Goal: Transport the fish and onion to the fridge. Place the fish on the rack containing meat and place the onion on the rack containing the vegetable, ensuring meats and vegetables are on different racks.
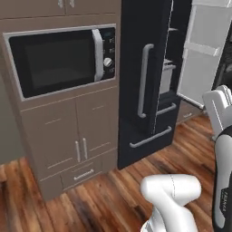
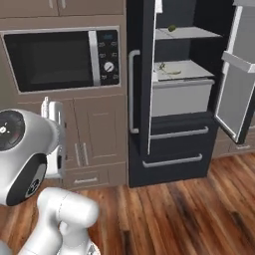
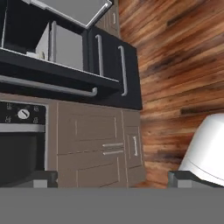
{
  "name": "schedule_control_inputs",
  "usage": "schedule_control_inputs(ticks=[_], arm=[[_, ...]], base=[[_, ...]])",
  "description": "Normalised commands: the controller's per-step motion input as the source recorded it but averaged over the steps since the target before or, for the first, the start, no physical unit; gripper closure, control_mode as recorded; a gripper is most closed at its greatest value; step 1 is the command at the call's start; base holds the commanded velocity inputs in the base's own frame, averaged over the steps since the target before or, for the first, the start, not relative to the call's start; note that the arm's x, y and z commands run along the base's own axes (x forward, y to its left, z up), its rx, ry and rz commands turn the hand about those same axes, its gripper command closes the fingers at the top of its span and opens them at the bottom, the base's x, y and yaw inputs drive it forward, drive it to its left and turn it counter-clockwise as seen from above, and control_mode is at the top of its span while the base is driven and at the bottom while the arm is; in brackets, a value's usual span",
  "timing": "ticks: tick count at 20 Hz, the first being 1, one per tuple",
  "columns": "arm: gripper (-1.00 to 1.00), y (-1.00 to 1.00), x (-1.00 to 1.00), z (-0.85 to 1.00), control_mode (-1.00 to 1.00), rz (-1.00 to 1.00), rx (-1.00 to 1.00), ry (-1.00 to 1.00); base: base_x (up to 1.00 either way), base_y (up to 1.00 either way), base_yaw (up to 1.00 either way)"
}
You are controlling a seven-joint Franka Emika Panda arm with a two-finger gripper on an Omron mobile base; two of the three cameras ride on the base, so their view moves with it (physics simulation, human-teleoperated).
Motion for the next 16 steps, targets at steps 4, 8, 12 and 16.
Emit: schedule_control_inputs(ticks=[4,8,12,16], arm=[[-1.00,0.00,0.00,0.00,1.00,0.00,0.00,0.00],[-1.00,0.00,0.00,0.00,1.00,0.00,0.00,0.00],[-1.00,0.00,0.00,0.00,1.00,0.00,0.00,0.00],[-1.00,0.00,0.00,0.00,1.00,0.00,0.00,0.00]], base=[[0.02,0.79,-0.82],[0.06,0.49,-0.94],[0.00,0.40,-0.98],[-0.30,0.72,-0.76]])
